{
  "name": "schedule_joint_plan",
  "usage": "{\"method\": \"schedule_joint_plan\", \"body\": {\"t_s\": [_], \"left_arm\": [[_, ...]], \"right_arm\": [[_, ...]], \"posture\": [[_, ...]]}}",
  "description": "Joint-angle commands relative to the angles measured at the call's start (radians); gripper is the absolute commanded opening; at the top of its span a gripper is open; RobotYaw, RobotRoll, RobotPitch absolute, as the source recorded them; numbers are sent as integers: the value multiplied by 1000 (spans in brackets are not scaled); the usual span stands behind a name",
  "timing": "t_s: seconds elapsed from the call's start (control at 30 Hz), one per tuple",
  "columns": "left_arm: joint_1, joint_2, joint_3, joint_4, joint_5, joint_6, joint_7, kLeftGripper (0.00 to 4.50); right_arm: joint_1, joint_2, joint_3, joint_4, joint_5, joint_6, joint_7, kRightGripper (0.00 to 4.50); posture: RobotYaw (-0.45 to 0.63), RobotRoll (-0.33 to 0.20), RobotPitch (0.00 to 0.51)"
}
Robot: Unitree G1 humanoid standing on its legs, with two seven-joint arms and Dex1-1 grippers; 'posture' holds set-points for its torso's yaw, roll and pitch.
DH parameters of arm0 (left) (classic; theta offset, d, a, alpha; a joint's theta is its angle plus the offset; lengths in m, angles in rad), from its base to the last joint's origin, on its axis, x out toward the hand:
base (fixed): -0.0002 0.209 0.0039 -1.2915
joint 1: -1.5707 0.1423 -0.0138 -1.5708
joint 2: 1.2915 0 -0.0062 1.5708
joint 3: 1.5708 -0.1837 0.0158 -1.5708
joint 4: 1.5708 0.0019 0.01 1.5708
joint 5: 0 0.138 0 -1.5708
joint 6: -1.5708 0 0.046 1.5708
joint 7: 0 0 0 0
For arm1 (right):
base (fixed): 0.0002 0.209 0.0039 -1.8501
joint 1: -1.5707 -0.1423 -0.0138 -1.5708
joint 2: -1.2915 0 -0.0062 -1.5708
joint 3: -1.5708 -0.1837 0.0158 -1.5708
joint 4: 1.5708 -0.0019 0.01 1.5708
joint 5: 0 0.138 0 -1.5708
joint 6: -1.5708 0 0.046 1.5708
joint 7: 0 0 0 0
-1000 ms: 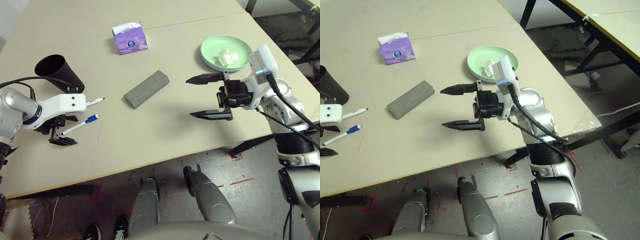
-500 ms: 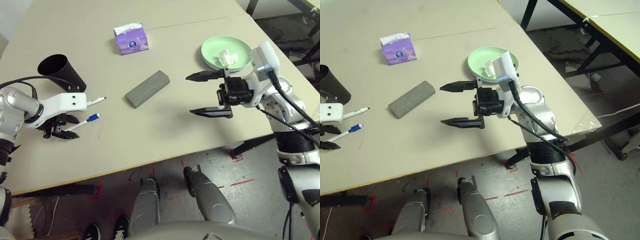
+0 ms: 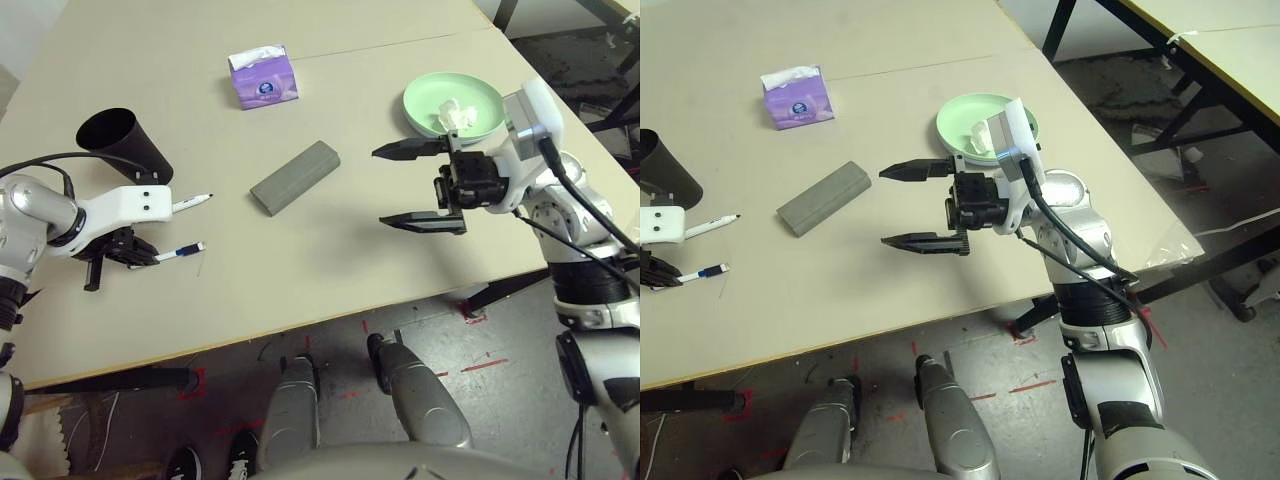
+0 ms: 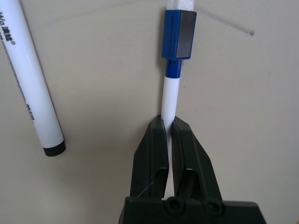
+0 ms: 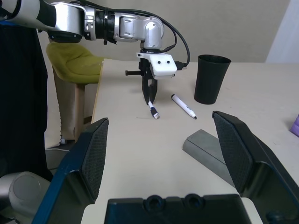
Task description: Organize and tidy the items on the table.
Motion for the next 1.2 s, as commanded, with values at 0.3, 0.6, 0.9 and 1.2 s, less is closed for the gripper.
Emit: {"method": "schedule_joint_plan", "body": {"t_s": [0.3, 0.6, 0.9, 1.2], "left_arm": [[-102, -1, 199, -200, -292, 294, -48, 10], [-94, -6, 316, -274, -428, 399, 31, 10], [26, -43, 496, -313, -510, 415, 205, 10], [142, -73, 687, -307, -528, 390, 416, 10]], "right_arm": [[37, -43, 11, -17, -5, 55, 24, 4500], [55, -66, 24, 0, -58, 96, -36, 4500], [32, -47, 6, 4, -81, 174, -187, 4500], [22, -42, 7, 11, -85, 202, -239, 4500]], "posture": [[-157, 0, 255], [-151, 0, 257], [-138, 0, 255], [-110, 0, 259]]}}
